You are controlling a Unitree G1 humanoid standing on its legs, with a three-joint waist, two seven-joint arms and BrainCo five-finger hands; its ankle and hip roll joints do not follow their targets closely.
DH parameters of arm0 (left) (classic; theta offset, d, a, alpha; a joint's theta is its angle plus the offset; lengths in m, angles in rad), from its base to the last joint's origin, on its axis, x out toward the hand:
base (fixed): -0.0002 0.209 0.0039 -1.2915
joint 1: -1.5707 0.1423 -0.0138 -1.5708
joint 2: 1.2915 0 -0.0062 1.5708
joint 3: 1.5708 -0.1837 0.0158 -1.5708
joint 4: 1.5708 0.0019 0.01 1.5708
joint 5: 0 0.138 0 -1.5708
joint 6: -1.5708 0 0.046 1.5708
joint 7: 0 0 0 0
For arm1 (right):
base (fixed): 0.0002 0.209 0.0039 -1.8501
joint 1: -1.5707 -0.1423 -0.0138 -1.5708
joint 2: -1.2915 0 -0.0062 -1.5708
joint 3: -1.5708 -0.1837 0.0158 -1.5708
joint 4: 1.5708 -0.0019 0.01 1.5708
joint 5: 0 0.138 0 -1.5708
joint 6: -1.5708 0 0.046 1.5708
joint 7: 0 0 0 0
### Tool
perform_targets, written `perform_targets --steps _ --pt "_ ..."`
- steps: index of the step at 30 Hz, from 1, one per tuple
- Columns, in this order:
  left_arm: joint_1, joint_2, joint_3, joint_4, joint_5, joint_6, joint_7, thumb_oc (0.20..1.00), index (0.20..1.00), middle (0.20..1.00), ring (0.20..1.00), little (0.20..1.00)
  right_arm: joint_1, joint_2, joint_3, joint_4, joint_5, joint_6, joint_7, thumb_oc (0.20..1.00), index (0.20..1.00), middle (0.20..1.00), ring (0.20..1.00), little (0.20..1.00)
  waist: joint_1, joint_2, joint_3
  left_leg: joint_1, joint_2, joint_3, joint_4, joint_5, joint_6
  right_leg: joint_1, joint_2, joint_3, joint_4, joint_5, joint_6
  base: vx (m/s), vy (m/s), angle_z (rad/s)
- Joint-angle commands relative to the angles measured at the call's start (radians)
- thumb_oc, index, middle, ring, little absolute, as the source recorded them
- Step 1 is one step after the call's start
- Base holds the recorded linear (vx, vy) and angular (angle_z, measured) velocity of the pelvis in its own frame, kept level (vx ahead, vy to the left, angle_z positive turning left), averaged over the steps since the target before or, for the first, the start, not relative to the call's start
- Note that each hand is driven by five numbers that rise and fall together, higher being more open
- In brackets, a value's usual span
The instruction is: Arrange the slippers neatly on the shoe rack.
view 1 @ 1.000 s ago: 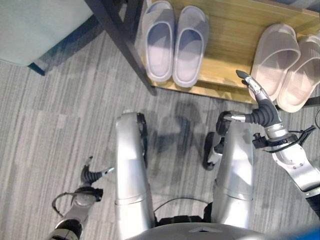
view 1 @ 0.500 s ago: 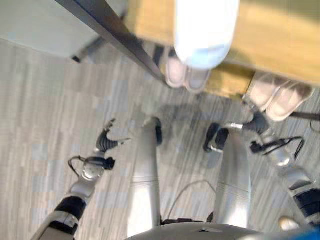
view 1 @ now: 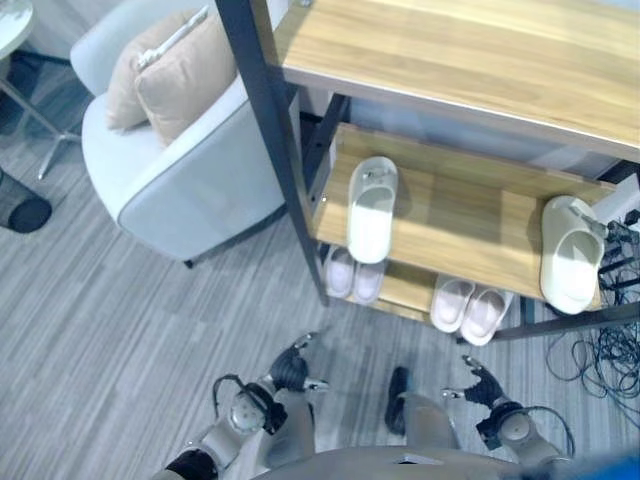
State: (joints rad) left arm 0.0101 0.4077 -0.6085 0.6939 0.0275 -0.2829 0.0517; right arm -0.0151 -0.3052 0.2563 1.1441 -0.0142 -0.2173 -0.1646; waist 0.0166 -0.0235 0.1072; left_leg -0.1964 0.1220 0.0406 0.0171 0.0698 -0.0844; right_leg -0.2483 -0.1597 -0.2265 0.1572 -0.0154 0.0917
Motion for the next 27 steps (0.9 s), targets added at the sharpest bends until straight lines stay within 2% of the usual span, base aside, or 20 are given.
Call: perform_targets --steps 1,4,6,8,10,12,15,17,20,25,27 --pt "-0.072 0.053 -0.041 -0.145 0.246 -0.051 0.026 1.0 1.0 1.0 1.0 1.0 0.002 -0.054 -0.019 -0.015 0.088 0.018 -0.025 1.0 1.0 1.0 1.0 1.0 0.006 0.056 0.022 0.067 -0.009 -0.026 -0.098 0.025 -0.033 0.099 -0.002 -0.018 -0.063 -0.015 0.049 0.18 -0.089 -0.2" --pt "-0.03 0.099 -0.024 -0.314 0.209 -0.069 -0.044 1.0 1.0 1.0 1.0 1.0 0.032 -0.043 -0.056 0.058 0.073 0.043 -0.004 1.0 1.0 1.0 1.0 1.0 -0.006 0.081 -0.038 0.151 -0.023 -0.01 -0.104 0.0 -0.029 0.202 0.011 0.003 -0.137 -0.007 0.059 0.18 -0.115 -0.1" --pt "-0.028 0.102 -0.023 -0.319 0.208 -0.067 -0.047 1.0 1.0 1.0 1.0 1.0 0.033 -0.043 -0.057 0.058 0.073 0.042 -0.004 1.0 1.0 1.0 1.0 1.0 -0.004 0.081 -0.034 0.157 -0.023 -0.008 -0.104 -0.002 -0.029 0.208 0.012 0.005 -0.141 -0.005 0.059 0.06 -0.063 -0.16" --pt "-0.057 0.133 -0.031 -0.449 0.193 -0.073 -0.095 1.0 1.0 1.0 1.0 1.0 0.038 -0.039 -0.078 0.099 0.063 0.061 0.001 1.0 1.0 1.0 1.0 1.0 -0.016 0.1 -0.053 0.181 -0.023 -0.005 -0.104 0.002 -0.039 0.253 0.02 0.006 -0.159 -0.011 0.056 0.04 -0.114 -0.11" --pt "-0.063 0.138 -0.024 -0.485 0.171 -0.072 -0.107 1.0 1.0 1.0 1.0 1.0 0.039 -0.039 -0.081 0.107 0.058 0.065 0.0 1.0 1.0 1.0 1.0 1.0 -0.02 0.105 -0.052 0.178 -0.023 -0.007 -0.104 0.017 -0.041 0.253 0.022 0.003 -0.163 -0.003 0.054 -0.05 -0.049 -0.01" --pt "-0.076 0.159 -0.022 -0.595 0.097 -0.073 -0.149 1.0 1.0 1.0 1.0 1.0 0.048 -0.039 -0.088 0.121 0.056 0.071 0.003 1.0 1.0 1.0 1.0 1.0 -0.023 0.109 -0.063 0.181 -0.019 -0.005 -0.104 0.015 -0.047 0.277 0.03 -0.001 -0.197 0.0 0.051 -0.01 -0.072 0.02" --pt "-0.089 0.168 -0.016 -0.67 0.03 -0.071 -0.177 1.0 1.0 1.0 1.0 1.0 0.06 -0.038 -0.089 0.133 0.049 0.078 0.009 1.0 1.0 1.0 1.0 1.0 -0.025 0.109 -0.072 0.187 -0.015 0.001 -0.104 0.014 -0.054 0.303 0.04 -0.005 -0.238 0.011 0.051 0.03 -0.063 0.01" --pt "-0.104 0.138 -0.008 -0.705 -0.041 -0.053 -0.199 1.0 1.0 1.0 1.0 1.0 0.066 -0.039 -0.087 0.137 0.048 0.083 0.01 1.0 1.0 1.0 1.0 1.0 -0.027 0.107 -0.078 0.188 -0.009 0.007 -0.104 0.011 -0.055 0.308 0.043 -0.002 -0.245 0.002 0.052 0.04 -0.083 -0.02" --pt "-0.15 0.059 -0.002 -0.651 -0.076 -0.015 -0.16 1.0 1.0 1.0 1.0 1.0 0.063 -0.031 -0.081 0.12 0.068 0.084 0.013 1.0 1.0 1.0 1.0 1.0 -0.038 0.101 -0.076 0.197 -0.004 0.019 -0.104 -0.003 -0.057 0.31 0.049 0.01 -0.245 -0.008 0.053 0.05 -0.063 -0.04" --pt "-0.295 -0.042 -0.086 -0.536 -0.01 -0.006 -0.112 1.0 1.0 1.0 1.0 1.0 0.044 -0.037 -0.061 0.08 0.092 0.077 0.014 1.0 1.0 1.0 1.0 1.0 -0.061 0.104 -0.054 0.178 -0.005 0.022 -0.104 -0.005 -0.055 0.286 0.049 0.024 -0.245 -0.001 0.053 -0.02 -0.024 -0.13" --pt "-0.371 -0.114 -0.134 -0.423 0.035 0.005 -0.072 1.0 1.0 1.0 1.0 1.0 0.034 -0.04 -0.047 0.07 0.104 0.072 0.006 1.0 1.0 1.0 1.0 1.0 -0.076 0.109 -0.048 0.167 -0.006 0.023 -0.104 -0.006 -0.055 0.27 0.05 0.029 -0.245 0.001 0.052 0.0 -0.026 -0.11"
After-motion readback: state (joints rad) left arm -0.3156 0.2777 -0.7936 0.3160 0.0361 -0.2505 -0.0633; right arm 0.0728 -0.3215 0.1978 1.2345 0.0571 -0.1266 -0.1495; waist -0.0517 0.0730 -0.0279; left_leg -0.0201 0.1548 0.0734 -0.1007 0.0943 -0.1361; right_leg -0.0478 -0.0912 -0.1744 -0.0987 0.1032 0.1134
